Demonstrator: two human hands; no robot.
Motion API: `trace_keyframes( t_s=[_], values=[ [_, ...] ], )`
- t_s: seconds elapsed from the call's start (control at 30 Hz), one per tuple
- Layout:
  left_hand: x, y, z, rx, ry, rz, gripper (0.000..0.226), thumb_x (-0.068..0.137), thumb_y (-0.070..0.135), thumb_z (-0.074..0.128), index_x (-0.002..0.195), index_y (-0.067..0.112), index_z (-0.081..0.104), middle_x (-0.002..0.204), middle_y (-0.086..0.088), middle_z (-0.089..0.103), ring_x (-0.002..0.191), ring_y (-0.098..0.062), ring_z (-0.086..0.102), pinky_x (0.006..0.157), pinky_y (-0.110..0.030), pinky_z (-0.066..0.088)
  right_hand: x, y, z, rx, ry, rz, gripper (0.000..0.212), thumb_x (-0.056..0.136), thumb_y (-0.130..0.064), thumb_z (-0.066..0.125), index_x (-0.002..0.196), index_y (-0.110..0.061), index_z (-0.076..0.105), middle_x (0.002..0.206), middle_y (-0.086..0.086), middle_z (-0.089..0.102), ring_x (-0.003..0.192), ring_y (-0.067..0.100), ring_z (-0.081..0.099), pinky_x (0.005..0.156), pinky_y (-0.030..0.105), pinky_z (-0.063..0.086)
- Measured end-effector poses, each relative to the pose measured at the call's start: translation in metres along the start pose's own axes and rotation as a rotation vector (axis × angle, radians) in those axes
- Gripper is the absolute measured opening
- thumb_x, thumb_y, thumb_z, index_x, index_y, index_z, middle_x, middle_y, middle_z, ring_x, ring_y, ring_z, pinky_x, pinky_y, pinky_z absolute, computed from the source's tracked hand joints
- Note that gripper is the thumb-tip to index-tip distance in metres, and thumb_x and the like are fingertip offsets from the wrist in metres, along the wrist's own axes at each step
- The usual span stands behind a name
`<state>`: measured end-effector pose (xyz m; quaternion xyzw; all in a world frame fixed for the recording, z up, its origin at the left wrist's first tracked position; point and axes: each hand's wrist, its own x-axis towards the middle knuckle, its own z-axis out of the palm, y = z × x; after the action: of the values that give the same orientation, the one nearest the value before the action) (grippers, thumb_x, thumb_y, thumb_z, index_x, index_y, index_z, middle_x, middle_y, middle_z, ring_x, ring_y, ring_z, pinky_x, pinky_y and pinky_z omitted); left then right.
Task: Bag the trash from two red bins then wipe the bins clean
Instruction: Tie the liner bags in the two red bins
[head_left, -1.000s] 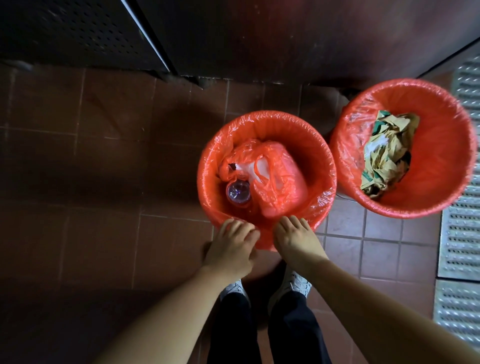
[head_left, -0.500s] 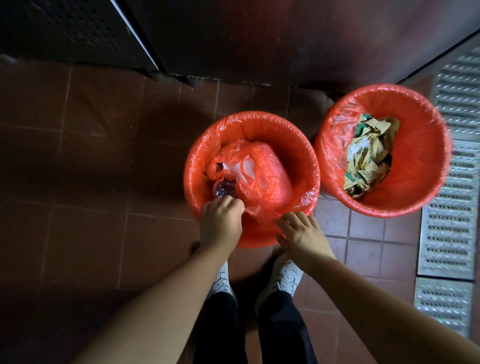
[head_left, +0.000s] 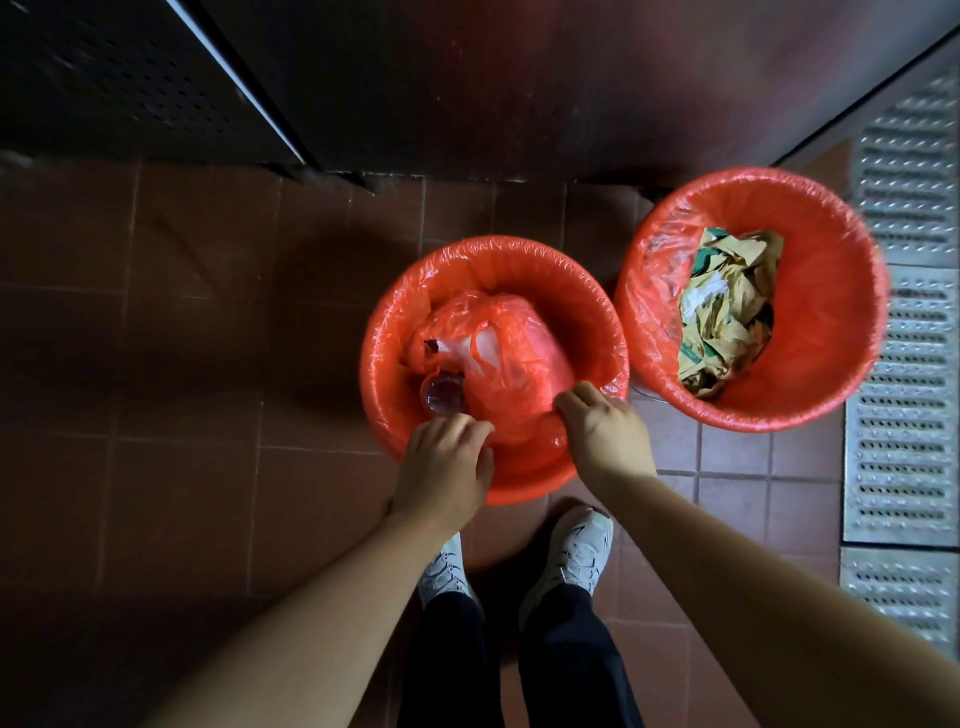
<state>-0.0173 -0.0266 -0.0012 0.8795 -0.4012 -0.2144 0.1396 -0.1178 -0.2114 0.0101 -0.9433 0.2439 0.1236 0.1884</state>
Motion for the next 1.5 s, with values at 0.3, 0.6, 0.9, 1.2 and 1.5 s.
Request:
trace_keyframes(
  t_s=[0.3,0.6,0.9,1.2,1.5],
  values=[
    [0.022,0.019,-0.011,0.01,-0.026,0.086,0.033,0.089,0.038,0.059,0.113,0.017,0.066,0.104,-0.001,0.062,0.094,-0.027,0.056,0.084,-0.041,0.045,-0.016,0.005,-0.013,0.167,0.091,0.084,0.042,0.081,-0.005,0.061,0.122,-0.012,0.067,0.118,0.007,0.064,0.089,0.036,0.067,0.068,0.041,0.056],
    [0.032,0.031,-0.002,0.101,0.099,0.227,0.025,0.089,0.031,0.06,0.109,0.018,0.069,0.106,0.001,0.064,0.097,-0.025,0.058,0.085,-0.042,0.045,0.004,0.046,0.001,0.377,-0.009,0.699,0.031,0.098,-0.033,0.054,0.116,-0.012,0.067,0.118,0.012,0.064,0.105,0.033,0.061,0.078,0.037,0.046],
    [0.023,0.016,0.007,0.137,0.067,0.246,0.024,0.09,0.031,0.058,0.108,0.019,0.068,0.105,0.002,0.063,0.095,-0.025,0.057,0.085,-0.04,0.044,0.015,0.038,0.018,0.514,0.149,0.958,0.024,0.095,-0.015,0.048,0.102,-0.01,0.07,0.105,0.016,0.068,0.098,0.038,0.062,0.084,0.04,0.049],
    [0.029,0.0,-0.012,0.11,0.107,0.178,0.018,0.089,0.028,0.055,0.098,0.018,0.067,0.099,0.001,0.062,0.092,-0.027,0.055,0.083,-0.043,0.044,0.05,-0.017,-0.003,0.354,0.191,0.381,0.014,0.093,-0.014,0.055,0.099,-0.008,0.066,0.106,0.012,0.063,0.088,0.035,0.06,0.07,0.04,0.049],
    [0.035,-0.03,-0.049,0.122,0.129,0.039,0.021,0.092,0.026,0.057,0.107,0.016,0.069,0.105,0.0,0.065,0.098,-0.028,0.058,0.083,-0.043,0.048,0.049,-0.028,-0.018,0.157,-0.134,0.288,0.025,0.099,-0.03,0.051,0.111,-0.013,0.067,0.112,0.009,0.063,0.1,0.036,0.064,0.074,0.037,0.051]
  ],
)
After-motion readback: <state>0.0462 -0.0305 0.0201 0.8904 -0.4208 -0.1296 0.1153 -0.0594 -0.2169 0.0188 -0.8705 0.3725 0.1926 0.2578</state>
